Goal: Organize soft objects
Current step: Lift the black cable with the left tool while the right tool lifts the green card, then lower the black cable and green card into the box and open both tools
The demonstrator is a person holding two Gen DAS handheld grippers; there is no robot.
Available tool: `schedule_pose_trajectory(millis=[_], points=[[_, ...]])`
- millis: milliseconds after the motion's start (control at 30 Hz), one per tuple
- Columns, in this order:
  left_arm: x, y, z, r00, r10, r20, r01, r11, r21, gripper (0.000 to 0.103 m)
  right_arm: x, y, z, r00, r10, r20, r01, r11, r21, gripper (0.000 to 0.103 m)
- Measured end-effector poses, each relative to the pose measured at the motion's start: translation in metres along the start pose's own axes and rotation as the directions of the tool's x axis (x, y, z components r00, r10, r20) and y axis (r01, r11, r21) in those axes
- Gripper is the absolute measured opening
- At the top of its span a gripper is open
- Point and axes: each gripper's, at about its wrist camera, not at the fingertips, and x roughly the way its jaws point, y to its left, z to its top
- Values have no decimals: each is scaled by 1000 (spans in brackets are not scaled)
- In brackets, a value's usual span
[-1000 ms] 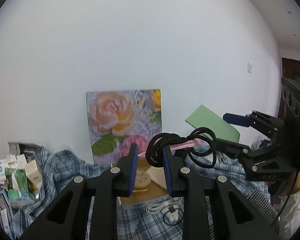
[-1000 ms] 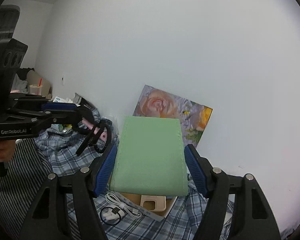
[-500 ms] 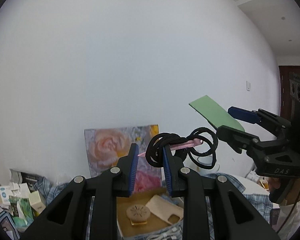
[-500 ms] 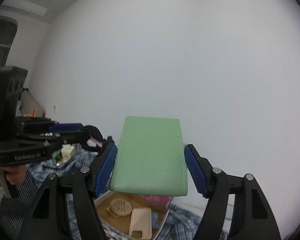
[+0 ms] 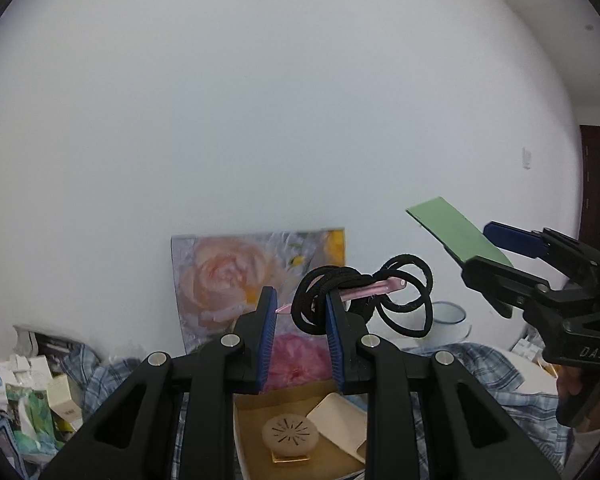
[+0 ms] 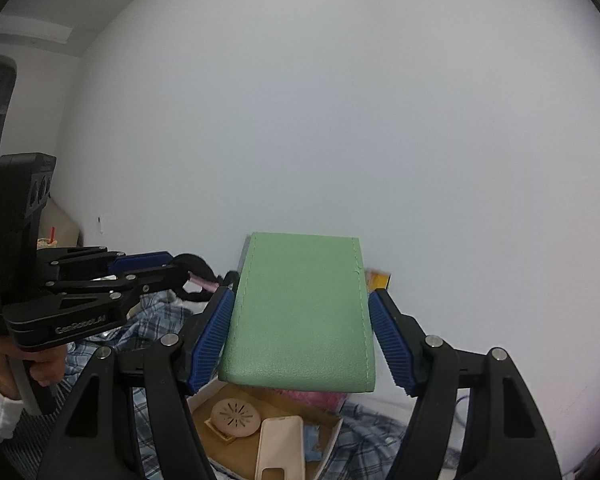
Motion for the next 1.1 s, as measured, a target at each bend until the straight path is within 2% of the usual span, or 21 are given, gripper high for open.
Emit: schedule_pose_trajectory(millis=[200,433,633,900,1100], points=[[40,15,-22,997,7,-75,-10,999,-43,25,33,-9,-20,997,12,-78,-8,999,42,68],[72,28,-38,987,-14,-162,0,997,-83,25,53,-6,-33,993,9,-117,-3,999,49,68],[90,29,-51,973,-28,-228,6,995,-96,25,83,-13,-52,984,66,-165,-48,993,109,68],[110,29,-68,953,-48,-298,19,995,-102,25,107,-11,-76,970,75,-231,-47,991,126,68],[125,27,-84,938,-38,-344,8,996,-90,25,120,-15,-90,962,89,-259,-49,986,157,68]])
